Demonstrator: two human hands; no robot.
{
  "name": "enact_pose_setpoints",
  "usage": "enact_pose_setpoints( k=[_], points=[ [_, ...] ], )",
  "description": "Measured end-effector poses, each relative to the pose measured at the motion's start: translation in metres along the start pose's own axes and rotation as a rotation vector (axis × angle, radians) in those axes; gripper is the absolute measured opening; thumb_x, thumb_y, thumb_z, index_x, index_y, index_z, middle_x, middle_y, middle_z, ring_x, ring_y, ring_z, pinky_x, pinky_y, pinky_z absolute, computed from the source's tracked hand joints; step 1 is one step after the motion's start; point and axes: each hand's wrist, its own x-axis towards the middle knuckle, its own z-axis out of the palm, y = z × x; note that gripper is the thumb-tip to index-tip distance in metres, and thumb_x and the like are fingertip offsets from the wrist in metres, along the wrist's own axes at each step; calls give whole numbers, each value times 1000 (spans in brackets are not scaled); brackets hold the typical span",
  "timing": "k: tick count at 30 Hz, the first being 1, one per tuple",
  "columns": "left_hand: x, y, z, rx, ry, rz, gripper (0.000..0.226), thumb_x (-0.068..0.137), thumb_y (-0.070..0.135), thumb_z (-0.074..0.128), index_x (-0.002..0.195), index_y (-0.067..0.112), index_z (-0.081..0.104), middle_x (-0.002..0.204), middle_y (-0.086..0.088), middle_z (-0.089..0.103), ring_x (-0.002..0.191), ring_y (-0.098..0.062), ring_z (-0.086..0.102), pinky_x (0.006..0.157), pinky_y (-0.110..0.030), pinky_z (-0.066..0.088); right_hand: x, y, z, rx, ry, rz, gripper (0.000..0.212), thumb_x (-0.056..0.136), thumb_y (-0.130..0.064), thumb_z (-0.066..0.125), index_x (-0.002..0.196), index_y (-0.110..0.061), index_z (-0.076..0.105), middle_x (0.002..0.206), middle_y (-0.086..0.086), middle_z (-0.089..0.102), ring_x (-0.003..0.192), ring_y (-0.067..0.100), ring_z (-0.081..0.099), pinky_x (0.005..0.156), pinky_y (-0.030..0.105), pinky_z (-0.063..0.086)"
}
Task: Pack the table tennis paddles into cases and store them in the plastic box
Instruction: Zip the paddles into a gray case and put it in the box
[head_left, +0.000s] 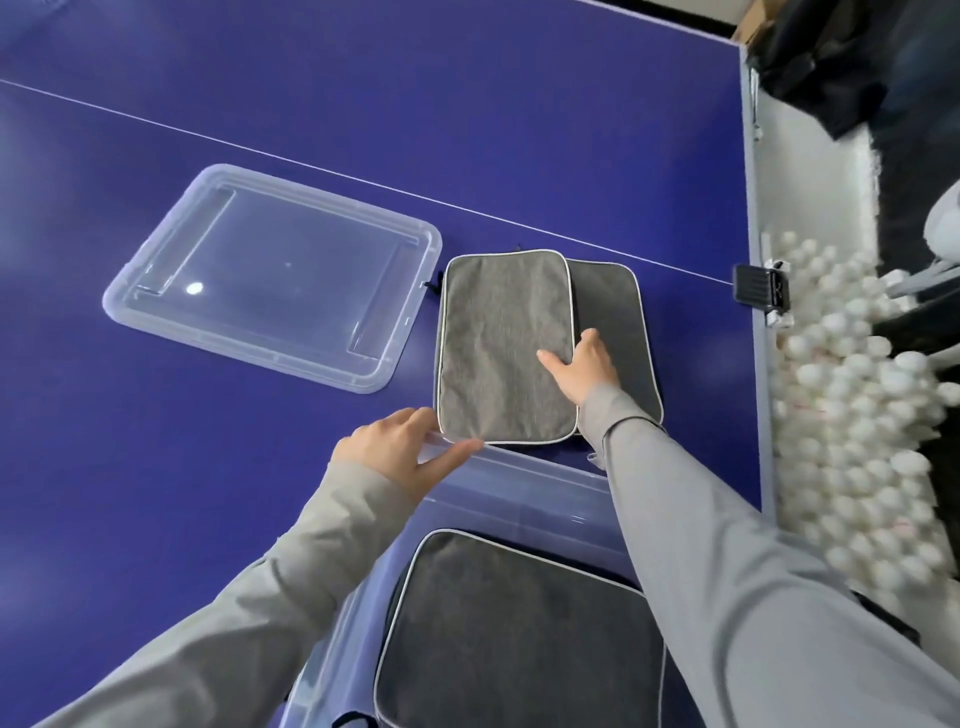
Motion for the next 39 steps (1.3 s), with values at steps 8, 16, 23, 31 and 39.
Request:
enact_pose_setpoints(
  k=[8,16,23,31,39],
  points=[
    [2,0,0,33,7,0,50,78,72,46,82,22,47,96,6,63,87,-26,60,70,-31,45,-10,-12,-29,394,167,7,53,86,-26,64,127,-7,36,125,13,56,111,34,55,95,39,43],
    [-2,-1,-3,-121,111,21,48,84,62,49,106,21,56,109,8,59,94,-21,59,72,-30,42,-60,-35,-83,703,428,-115,41,84,-21,65,117,-10,43,84,-16,50,72,8,53,59,7,39],
    [-11,-36,-59,-981,273,-16,39,81,51,48,114,30,48,101,8,58,91,-5,58,80,-18,45,-157,-75,-89,946,342,-286,35,84,-24,69,109,-27,45,109,-1,64,90,5,61,81,21,46],
    [-20,-140,-162,-1439,60,70,42,83,39,66,121,26,53,88,12,73,76,-9,70,57,-21,54,-261,-172,7,975,143,-381,33,83,-22,71,103,-39,52,104,-5,69,94,10,66,83,24,51],
    [-27,-342,-239,-1241,116,144,37,69,37,77,101,34,58,90,1,74,77,-18,72,60,-26,56,-306,-327,169,697,288,-288,39,84,-22,68,115,-37,49,109,-8,59,93,11,59,83,29,51]
  ],
)
